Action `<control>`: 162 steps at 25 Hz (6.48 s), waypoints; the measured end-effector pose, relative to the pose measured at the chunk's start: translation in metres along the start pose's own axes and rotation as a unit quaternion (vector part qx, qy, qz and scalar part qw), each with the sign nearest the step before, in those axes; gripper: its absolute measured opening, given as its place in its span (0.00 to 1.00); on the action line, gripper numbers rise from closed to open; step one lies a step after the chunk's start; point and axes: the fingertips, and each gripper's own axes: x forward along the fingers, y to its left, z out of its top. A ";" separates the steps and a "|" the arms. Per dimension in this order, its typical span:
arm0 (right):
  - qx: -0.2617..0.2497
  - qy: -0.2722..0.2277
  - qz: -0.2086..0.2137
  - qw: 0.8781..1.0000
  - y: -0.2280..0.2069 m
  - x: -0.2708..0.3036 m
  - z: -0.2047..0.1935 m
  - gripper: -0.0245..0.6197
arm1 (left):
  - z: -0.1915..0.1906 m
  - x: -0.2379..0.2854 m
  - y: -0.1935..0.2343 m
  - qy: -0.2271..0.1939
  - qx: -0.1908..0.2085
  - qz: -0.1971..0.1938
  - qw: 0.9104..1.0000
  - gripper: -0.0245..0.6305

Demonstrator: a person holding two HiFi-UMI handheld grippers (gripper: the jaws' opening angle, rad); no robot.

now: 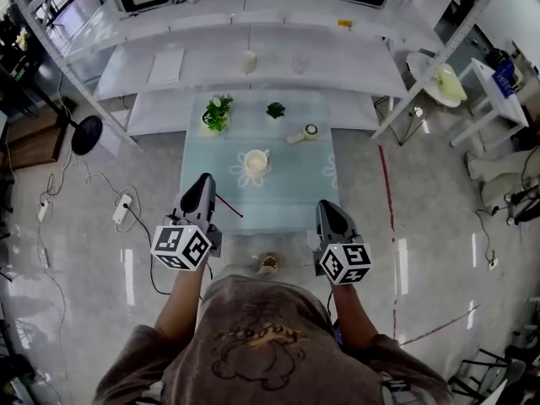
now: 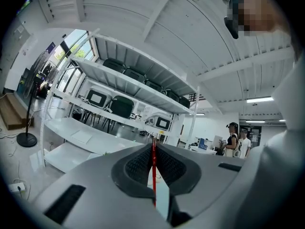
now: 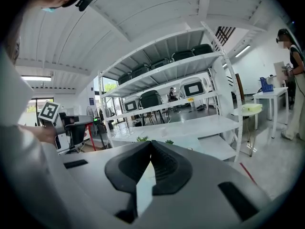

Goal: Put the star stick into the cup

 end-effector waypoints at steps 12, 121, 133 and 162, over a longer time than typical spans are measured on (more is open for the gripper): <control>0.022 -0.002 -0.028 0.999 -0.010 0.034 0.009 0.04 | 0.020 0.063 0.012 0.005 0.008 -0.036 0.999 0.09; 0.040 -0.016 -0.125 0.991 -0.063 0.079 0.025 0.04 | -0.067 0.225 -0.001 0.168 0.006 -0.166 0.972 0.14; 0.017 -0.012 -0.096 0.995 -0.052 0.082 0.028 0.04 | -0.041 0.164 -0.011 0.113 0.047 -0.160 0.979 0.14; -0.017 -0.015 -0.057 0.998 -0.020 0.093 0.031 0.04 | -0.032 0.125 0.004 0.067 0.046 -0.138 0.987 0.07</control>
